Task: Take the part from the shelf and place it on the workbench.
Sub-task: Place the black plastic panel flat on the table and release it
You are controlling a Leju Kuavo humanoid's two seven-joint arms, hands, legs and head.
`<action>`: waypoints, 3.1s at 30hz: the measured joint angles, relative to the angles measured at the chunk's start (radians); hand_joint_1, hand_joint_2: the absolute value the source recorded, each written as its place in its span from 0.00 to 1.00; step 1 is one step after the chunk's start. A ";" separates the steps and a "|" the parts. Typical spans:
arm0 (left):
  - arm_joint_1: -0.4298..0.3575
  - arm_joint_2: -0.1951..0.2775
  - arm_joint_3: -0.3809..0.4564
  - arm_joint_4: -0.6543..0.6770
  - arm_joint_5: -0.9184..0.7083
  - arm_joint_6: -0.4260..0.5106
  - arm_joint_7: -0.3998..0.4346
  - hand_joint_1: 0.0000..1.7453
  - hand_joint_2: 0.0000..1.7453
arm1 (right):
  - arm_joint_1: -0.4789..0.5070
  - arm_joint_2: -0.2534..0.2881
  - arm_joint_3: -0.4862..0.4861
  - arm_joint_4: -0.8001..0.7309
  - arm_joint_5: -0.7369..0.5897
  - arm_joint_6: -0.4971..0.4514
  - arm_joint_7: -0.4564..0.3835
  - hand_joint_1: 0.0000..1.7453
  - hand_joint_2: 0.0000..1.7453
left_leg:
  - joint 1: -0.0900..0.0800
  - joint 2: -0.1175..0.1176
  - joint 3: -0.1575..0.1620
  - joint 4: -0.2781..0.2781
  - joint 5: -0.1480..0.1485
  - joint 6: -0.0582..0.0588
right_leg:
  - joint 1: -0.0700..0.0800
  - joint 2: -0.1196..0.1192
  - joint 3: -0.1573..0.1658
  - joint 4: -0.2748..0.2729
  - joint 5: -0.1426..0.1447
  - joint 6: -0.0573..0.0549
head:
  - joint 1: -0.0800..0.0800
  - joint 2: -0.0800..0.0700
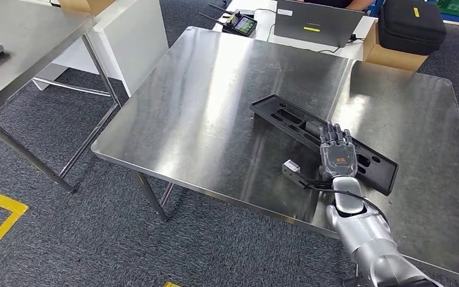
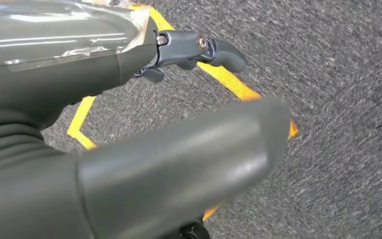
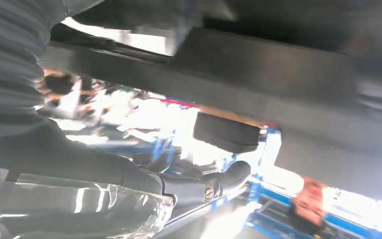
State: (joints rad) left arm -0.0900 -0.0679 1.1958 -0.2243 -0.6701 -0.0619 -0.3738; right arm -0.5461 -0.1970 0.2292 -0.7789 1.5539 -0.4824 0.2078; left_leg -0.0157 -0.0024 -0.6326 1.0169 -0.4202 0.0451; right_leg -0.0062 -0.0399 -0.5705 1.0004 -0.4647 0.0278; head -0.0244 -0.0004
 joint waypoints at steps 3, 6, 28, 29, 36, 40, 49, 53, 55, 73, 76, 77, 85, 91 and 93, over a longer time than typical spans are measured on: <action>0.000 0.000 0.001 0.000 -0.003 0.001 0.001 0.00 0.00 | 0.042 0.025 -0.069 -0.127 -0.077 0.024 -0.104 0.00 1.00 | 0.000 0.000 0.000 0.000 0.000 0.000 | 0.000 0.000 0.000 0.000 0.000 0.000 | 0.000 0.000; 0.000 0.000 0.004 0.000 -0.003 0.009 0.002 0.00 0.00 | 0.079 0.044 -0.114 -0.267 -0.204 0.047 -0.197 0.00 1.00 | 0.000 0.000 0.000 0.000 0.000 0.000 | 0.000 0.000 0.000 0.000 0.000 0.000 | 0.000 0.000; 0.002 -0.002 0.042 0.000 0.019 0.048 -0.001 0.00 0.00 | 0.213 0.048 -0.139 -0.913 -0.677 -0.132 -0.527 0.00 1.00 | 0.000 0.000 0.000 0.000 -0.001 0.000 | 0.000 0.000 -0.001 0.000 -0.001 0.000 | 0.000 0.000; 0.001 -0.003 0.048 0.000 0.026 0.050 -0.014 0.00 0.00 | 0.229 0.051 -0.136 -0.949 -0.716 -0.168 -0.585 0.00 1.00 | 0.000 0.000 0.000 0.000 -0.001 0.000 | 0.000 0.000 0.000 0.000 -0.002 0.001 | 0.000 0.000; -0.004 -0.016 0.089 0.000 0.071 0.057 -0.084 0.00 0.00 | 0.408 0.095 0.038 -1.064 -1.005 -0.062 -0.710 0.00 1.00 | 0.001 0.000 0.001 -0.001 -0.004 -0.001 | 0.000 0.000 0.000 0.000 -0.004 0.002 | 0.000 0.000; -0.010 -0.021 0.107 0.000 0.086 0.083 -0.076 0.00 0.00 | 0.469 0.140 0.109 -1.054 -1.152 -0.003 -0.735 0.00 1.00 | 0.002 0.000 0.001 -0.001 -0.004 -0.001 | 0.000 0.000 0.000 0.000 -0.004 0.002 | 0.000 0.000; -0.017 -0.044 0.181 0.000 0.178 0.154 -0.042 0.00 0.00 | 0.528 0.235 0.129 -0.958 -1.321 0.212 -0.785 0.00 0.00 | 0.007 0.000 0.010 -0.016 0.009 0.026 | -0.011 0.009 -0.001 0.022 -0.025 0.013 | 0.001 0.000; -0.021 -0.057 0.206 0.000 0.197 0.167 -0.027 0.00 0.00 | 0.532 0.261 0.129 -0.914 -1.313 0.245 -0.787 0.00 0.00 | 0.011 -0.004 0.003 -0.024 0.023 0.032 | -0.013 0.031 -0.086 0.247 -0.149 -0.004 | 0.004 0.000; -0.020 -0.060 0.214 0.000 0.198 0.172 -0.023 0.00 0.00 | 0.534 0.270 0.129 -0.900 -1.309 0.249 -0.787 0.00 0.00 | 0.013 -0.007 -0.006 -0.023 0.031 0.025 | -0.016 0.032 -0.076 0.262 -0.153 0.009 | 0.004 0.000; -0.014 -0.073 0.233 -0.002 0.198 0.192 0.000 0.00 0.00 | 0.577 0.312 0.108 -0.886 -1.312 0.237 -0.781 0.00 0.00 | 0.035 -0.001 0.065 0.103 -0.111 -0.038 | -0.008 0.023 -0.008 0.009 0.012 -0.030 | 0.003 0.000; -0.013 -0.074 0.232 -0.004 0.185 0.181 0.000 0.00 0.00 | 0.585 0.312 0.098 -0.893 -1.312 0.225 -0.784 0.00 0.00 | 0.024 -0.001 0.141 -0.012 -0.102 -0.027 | -0.006 0.019 -0.012 0.008 0.028 -0.011 | 0.005 0.000; -0.013 -0.074 0.231 -0.005 0.180 0.177 0.000 0.00 0.00 | 0.588 0.312 0.096 -0.896 -1.312 0.222 -0.784 0.00 0.00 | 0.021 -0.002 0.137 -0.012 -0.094 -0.021 | -0.006 0.018 -0.012 0.006 0.034 -0.003 | 0.005 0.000; -0.010 -0.079 0.228 -0.008 0.166 0.161 -0.001 0.00 0.00 | 0.624 0.300 0.071 -0.909 -1.311 0.212 -0.785 0.00 0.00 | 0.018 0.005 0.047 -0.036 -0.007 0.015 | -0.003 0.033 -0.095 0.281 -0.135 -0.001 | 0.009 0.000; -0.010 -0.081 0.227 -0.008 0.165 0.158 -0.001 0.00 0.00 | 0.629 0.296 0.069 -0.915 -1.311 0.211 -0.785 0.00 0.00 | 0.012 0.001 0.003 -0.030 0.039 -0.001 | 0.003 0.035 0.126 -0.009 -0.075 0.008 | 0.009 0.000; -0.009 -0.082 0.226 -0.008 0.163 0.158 -0.003 0.00 0.00 | 0.633 0.295 0.068 -0.920 -1.311 0.206 -0.785 0.00 0.00 | 0.011 0.000 0.001 -0.030 0.052 -0.009 | 0.010 0.037 0.140 -0.048 -0.078 -0.002 | 0.009 0.000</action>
State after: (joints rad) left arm -0.0995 -0.1504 1.4215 -0.2323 -0.5072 0.0957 -0.3764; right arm 0.0869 0.0979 0.2973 -1.6985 0.2429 -0.2763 -0.5767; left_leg -0.0050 -0.0024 -0.6317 0.9866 -0.3678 0.0357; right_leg 0.0034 -0.0026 -0.4302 0.9523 -0.5428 0.0260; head -0.0155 -0.0004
